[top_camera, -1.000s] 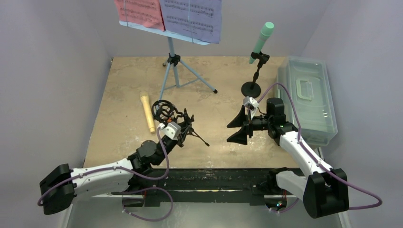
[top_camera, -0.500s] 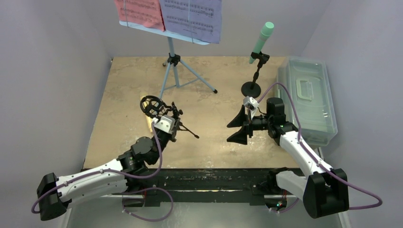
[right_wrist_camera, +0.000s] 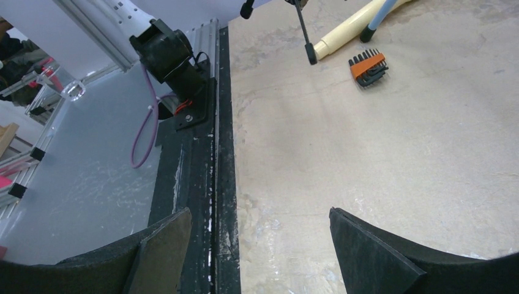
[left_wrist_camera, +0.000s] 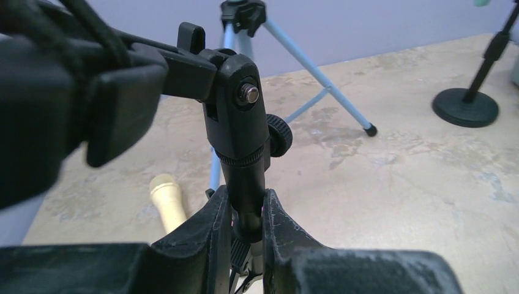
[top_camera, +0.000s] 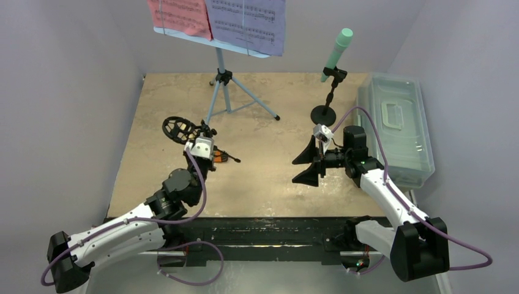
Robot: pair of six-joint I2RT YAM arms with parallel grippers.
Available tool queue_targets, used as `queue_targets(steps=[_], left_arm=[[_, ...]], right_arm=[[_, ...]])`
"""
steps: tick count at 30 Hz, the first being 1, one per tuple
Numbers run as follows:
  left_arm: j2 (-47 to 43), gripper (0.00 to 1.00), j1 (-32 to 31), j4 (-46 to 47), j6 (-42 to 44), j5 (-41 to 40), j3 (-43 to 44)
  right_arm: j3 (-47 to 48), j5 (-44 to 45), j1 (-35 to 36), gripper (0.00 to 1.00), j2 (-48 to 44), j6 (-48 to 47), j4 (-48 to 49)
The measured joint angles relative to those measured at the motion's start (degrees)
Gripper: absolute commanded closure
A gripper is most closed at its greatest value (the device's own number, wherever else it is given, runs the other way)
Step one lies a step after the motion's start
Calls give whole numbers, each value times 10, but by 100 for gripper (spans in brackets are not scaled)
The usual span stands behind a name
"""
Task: Pack up the instrument practice props
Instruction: Pick up the microphone stand at the center of the board.
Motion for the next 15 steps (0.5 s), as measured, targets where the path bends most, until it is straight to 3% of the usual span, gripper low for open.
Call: queue_targets(steps=[15], left_arm=[[37, 100, 150, -10, -10, 0, 32]], right_arm=[[3, -3, 0, 13, -3, 0, -5]])
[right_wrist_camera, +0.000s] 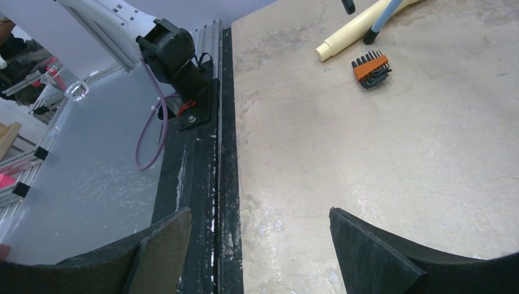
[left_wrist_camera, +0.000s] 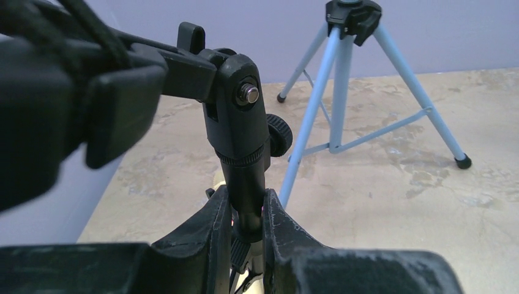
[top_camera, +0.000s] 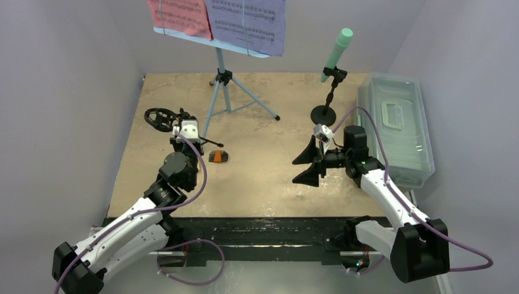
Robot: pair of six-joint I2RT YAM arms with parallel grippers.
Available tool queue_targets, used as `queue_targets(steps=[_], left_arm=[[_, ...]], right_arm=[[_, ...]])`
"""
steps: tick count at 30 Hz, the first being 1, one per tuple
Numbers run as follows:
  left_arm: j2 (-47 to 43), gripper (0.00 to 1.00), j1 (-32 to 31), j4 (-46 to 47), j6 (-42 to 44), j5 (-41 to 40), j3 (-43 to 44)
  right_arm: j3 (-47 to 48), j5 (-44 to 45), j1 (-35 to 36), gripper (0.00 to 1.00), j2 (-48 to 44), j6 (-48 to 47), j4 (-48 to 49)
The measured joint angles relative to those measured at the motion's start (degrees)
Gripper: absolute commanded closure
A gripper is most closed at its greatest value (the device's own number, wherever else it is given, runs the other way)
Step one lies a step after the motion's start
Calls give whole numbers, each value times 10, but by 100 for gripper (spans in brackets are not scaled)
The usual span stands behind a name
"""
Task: Pack up the instrument practice props
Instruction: Pick up the microphone stand at the center of the board, then place the microphone stand at the center of the board.
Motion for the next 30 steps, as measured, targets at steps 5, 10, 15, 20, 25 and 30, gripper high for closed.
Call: queue_targets(steps=[5, 10, 15, 20, 25, 30], left_arm=[[28, 100, 52, 0, -9, 20, 16], [50, 100, 105, -2, -20, 49, 31], [75, 100, 172, -4, -44, 85, 52], [108, 100, 251, -3, -78, 135, 72], [149, 100, 297, 20, -83, 163, 78], [219, 100, 368, 86, -85, 195, 78]], right_arm=[[0, -7, 0, 13, -6, 0, -3], [0, -11, 0, 13, -6, 0, -3], [0, -11, 0, 13, -9, 0, -5], [0, -13, 0, 13, -14, 0, -5], [0, -14, 0, 13, -21, 0, -7], [1, -16, 0, 13, -24, 0, -7]])
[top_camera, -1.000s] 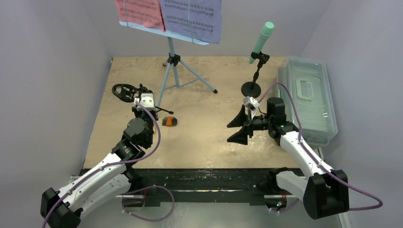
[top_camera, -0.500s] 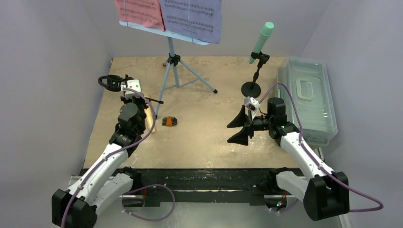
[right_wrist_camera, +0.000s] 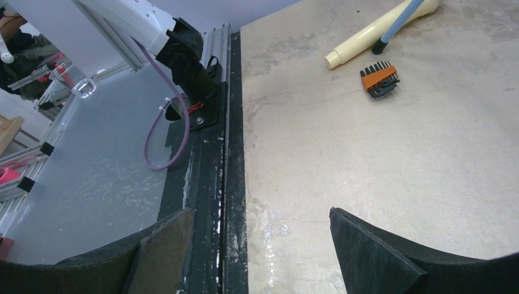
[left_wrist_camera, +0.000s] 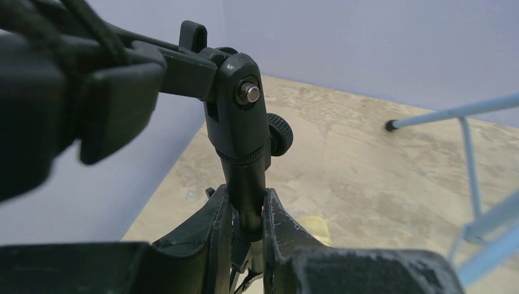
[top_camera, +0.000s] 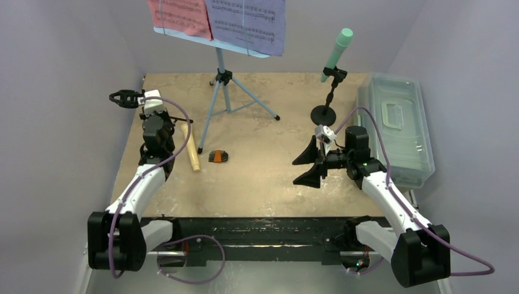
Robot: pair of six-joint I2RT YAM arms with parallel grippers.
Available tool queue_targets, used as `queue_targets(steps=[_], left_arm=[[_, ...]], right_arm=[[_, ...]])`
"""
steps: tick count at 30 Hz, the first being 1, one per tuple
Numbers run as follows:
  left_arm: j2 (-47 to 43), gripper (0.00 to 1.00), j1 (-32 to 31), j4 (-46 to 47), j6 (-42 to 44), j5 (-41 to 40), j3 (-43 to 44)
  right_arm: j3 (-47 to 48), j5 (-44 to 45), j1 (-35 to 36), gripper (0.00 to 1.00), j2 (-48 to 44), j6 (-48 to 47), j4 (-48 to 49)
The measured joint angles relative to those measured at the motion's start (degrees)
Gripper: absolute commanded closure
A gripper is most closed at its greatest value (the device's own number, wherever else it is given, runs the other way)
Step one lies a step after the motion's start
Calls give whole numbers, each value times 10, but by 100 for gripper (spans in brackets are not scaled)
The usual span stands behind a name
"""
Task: Pack up the instrument practice props
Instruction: Place the microphone stand at the center of the board.
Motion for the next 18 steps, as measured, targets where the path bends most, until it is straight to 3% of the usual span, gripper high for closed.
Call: queue_targets(steps=[8, 18], left_arm=[[176, 100, 89, 161, -6, 49, 22], [394, 100, 98, 308, -4, 75, 119]], right_arm=[[0, 0, 0, 13, 0, 0, 0], [2, 0, 0, 12, 4, -14, -14]])
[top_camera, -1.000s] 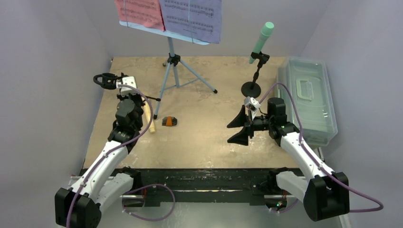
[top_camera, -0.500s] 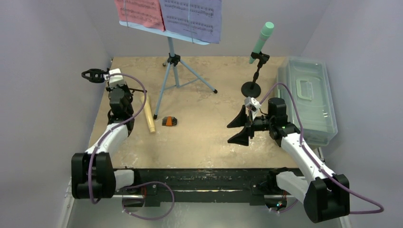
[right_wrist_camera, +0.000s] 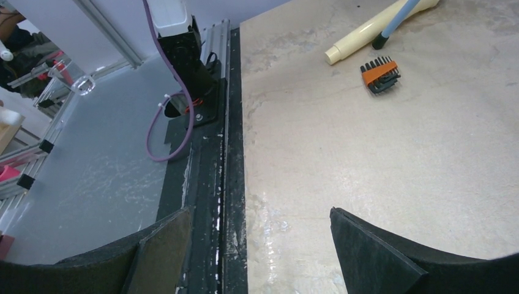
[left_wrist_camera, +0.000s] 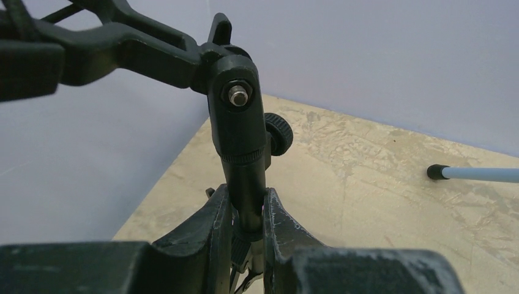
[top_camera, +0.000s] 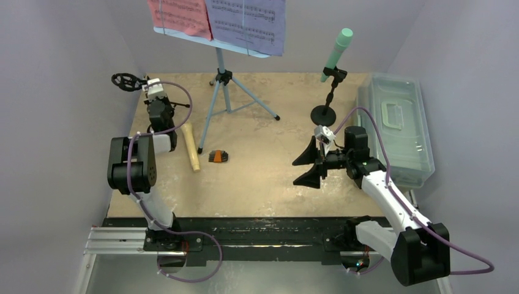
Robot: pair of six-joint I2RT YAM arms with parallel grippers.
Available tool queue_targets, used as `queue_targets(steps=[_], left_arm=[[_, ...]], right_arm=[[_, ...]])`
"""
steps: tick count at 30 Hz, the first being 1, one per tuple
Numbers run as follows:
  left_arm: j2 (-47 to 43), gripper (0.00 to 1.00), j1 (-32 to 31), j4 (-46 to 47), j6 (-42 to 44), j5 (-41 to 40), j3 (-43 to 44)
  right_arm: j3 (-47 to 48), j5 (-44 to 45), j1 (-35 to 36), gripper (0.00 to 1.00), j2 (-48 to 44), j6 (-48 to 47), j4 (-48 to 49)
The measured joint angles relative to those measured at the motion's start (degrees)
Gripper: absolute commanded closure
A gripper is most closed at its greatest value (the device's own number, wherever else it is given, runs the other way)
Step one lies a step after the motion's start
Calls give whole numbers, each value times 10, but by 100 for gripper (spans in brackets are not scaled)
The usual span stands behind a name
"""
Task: Pack up the instrument practice props
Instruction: Place the microphone stand at the center of the board.
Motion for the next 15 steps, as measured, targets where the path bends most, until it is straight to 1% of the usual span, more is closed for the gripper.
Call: queue_targets(steps=[2, 3, 6, 8, 10, 14, 15], left_arm=[[26, 100, 0, 5, 0, 10, 19], [37, 96, 0, 5, -1, 14, 28], [53, 70, 0, 3, -1, 24, 43], [57, 58, 0, -3, -3, 26, 46], [57, 50, 0, 0, -5, 28, 46], [56, 39, 0, 7, -14, 31, 43], [55, 34, 0, 8, -16, 32, 38]], right_arm=[[2, 1, 0, 12, 4, -7, -6], [3, 2, 0, 12, 5, -11, -9], [8, 5, 0, 12, 9, -23, -23], [9, 5, 0, 12, 9, -28, -29], [10, 5, 0, 12, 9, -32, -33], [11, 5, 0, 12, 9, -40, -38], [11, 5, 0, 12, 9, -42, -39]])
